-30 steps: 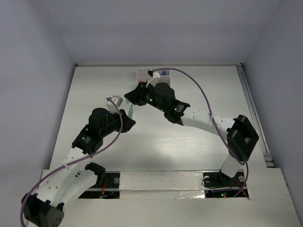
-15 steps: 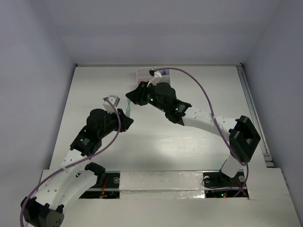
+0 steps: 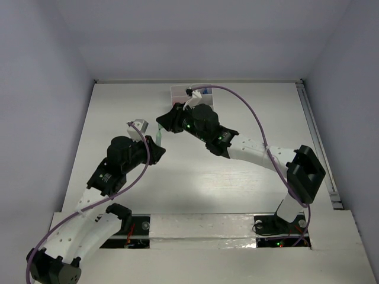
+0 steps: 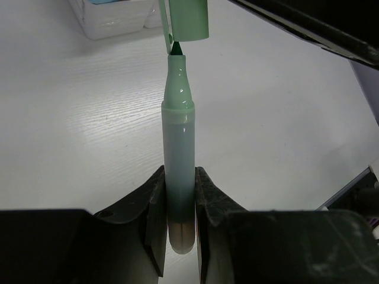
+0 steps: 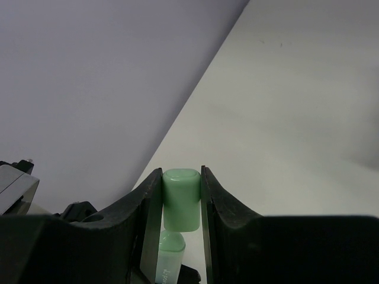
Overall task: Sort the stationery into containers
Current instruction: Close the pen cap on the pen.
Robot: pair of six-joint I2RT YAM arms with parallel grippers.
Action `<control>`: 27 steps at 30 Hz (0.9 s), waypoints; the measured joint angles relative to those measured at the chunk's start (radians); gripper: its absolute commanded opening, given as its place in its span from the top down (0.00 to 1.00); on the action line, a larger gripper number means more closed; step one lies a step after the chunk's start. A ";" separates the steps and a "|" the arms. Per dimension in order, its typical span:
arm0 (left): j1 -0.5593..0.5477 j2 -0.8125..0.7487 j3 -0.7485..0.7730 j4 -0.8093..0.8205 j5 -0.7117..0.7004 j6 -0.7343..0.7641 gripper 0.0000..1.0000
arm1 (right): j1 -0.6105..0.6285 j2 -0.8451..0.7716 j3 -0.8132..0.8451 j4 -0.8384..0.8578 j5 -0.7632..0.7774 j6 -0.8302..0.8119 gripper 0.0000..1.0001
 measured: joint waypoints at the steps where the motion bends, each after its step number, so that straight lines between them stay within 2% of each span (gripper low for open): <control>1: 0.000 -0.001 0.000 -0.003 0.000 0.000 1.00 | 0.001 0.002 0.001 0.000 0.000 0.001 0.97; 15: 0.001 -0.007 0.000 -0.005 0.004 0.000 1.00 | 0.006 0.007 0.004 -0.005 0.015 0.003 0.97; 27: 0.051 -0.021 0.000 -0.024 0.035 0.015 1.00 | 0.045 0.011 0.004 0.030 0.036 0.023 0.98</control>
